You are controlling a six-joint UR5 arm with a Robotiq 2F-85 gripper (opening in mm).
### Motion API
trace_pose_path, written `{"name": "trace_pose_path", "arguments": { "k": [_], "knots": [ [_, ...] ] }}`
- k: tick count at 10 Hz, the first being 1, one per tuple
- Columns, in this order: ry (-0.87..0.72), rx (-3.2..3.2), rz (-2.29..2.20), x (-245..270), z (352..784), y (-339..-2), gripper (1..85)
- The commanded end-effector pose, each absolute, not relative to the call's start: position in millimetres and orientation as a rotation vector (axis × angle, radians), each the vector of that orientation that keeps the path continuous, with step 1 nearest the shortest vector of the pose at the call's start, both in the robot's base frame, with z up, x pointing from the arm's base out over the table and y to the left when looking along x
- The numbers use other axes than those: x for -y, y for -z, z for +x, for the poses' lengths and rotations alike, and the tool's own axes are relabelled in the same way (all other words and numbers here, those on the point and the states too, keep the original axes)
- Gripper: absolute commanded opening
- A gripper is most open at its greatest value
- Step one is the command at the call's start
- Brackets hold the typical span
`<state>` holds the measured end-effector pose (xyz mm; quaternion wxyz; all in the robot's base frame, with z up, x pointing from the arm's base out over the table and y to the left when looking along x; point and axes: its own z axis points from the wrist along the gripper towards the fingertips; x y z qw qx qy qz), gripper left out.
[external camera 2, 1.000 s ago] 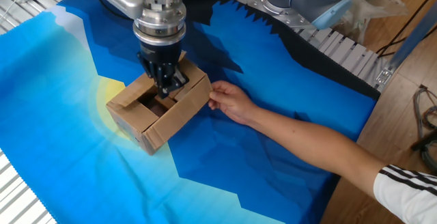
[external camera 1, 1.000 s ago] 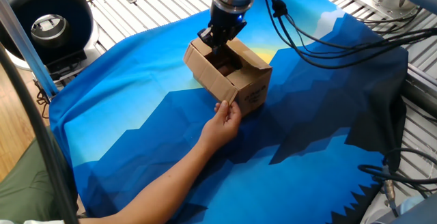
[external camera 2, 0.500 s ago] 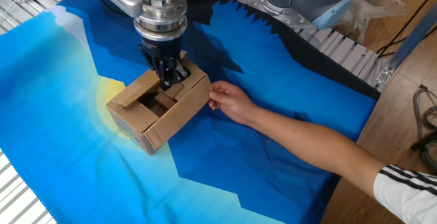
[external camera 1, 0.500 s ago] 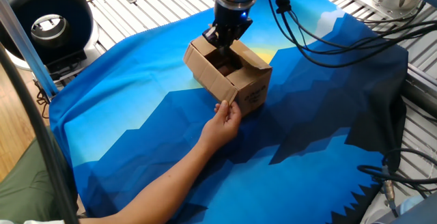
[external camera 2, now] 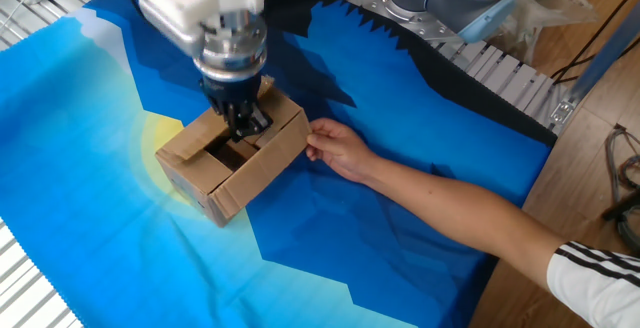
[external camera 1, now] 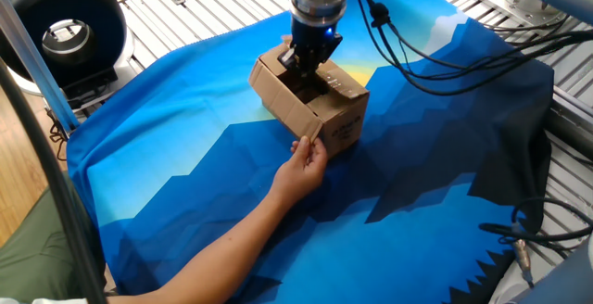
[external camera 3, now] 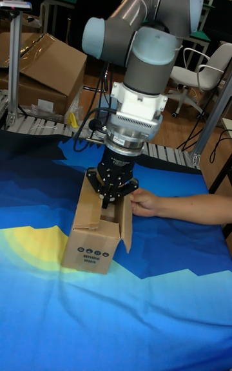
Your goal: Open a box
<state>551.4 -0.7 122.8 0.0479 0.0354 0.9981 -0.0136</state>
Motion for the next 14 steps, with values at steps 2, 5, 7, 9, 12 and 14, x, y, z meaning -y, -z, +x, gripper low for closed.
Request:
{"name": "trace_pose_path", "arguments": {
  "k": [2,5,7,9,12,14],
  "knots": [
    [0.115,-3.099,0.113,1,539,-144,1.3],
    [0.141,-3.117,0.117,2,539,-156,1.3],
    [0.150,-3.132,0.078,15,538,-166,1.3],
    [0.213,-3.141,0.026,38,537,-173,1.3],
    [0.281,-3.150,-0.059,72,536,-180,1.3],
    [0.281,-3.139,-0.121,91,536,-172,1.3]
  ]
}}
